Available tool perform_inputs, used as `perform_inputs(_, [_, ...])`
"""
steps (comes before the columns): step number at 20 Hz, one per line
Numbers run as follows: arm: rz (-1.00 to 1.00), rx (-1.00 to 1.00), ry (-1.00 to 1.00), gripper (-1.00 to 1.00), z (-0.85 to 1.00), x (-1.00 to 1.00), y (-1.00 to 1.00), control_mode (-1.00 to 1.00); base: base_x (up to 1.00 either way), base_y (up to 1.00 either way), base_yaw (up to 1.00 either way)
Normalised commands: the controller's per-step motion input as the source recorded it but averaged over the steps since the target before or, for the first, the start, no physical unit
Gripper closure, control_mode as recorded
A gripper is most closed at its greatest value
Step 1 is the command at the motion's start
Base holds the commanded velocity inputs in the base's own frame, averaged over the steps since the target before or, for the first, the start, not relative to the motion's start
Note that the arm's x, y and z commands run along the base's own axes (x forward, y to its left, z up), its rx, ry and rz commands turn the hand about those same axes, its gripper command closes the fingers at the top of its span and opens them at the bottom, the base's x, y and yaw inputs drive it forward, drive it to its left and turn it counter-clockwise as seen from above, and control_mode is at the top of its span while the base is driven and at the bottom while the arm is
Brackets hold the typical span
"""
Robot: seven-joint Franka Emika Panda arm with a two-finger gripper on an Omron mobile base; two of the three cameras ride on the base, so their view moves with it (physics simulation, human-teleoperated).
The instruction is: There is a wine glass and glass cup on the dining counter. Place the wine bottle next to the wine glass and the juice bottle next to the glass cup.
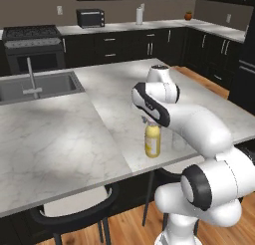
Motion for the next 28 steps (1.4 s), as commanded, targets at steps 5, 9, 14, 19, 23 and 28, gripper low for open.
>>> perform_inputs(5, [-0.05, 0.08, 0.05, 1.0, 0.0, 0.14, -0.32, -1.0, 0.0, 0.0, 0.0])
perform_inputs(9, [-0.01, 0.05, 0.0, 1.0, 0.0, 0.04, -0.25, -1.0, 0.0, 0.0, 0.0])
perform_inputs(14, [0.0, 0.03, 0.0, 1.0, 0.0, 0.01, -0.24, -1.0, 0.0, 0.0, 0.0])
perform_inputs(19, [0.0, 0.02, 0.0, 1.0, -0.01, 0.05, -0.23, -1.0, 0.0, 0.0, 0.0])
perform_inputs(23, [0.0, 0.01, 0.0, 1.0, -0.01, 0.13, -0.24, -1.0, 0.0, 0.0, 0.0])
perform_inputs(28, [0.0, 0.0, 0.0, 1.0, -0.1, 0.2, -0.12, -1.0, 0.0, 0.0, 0.0])
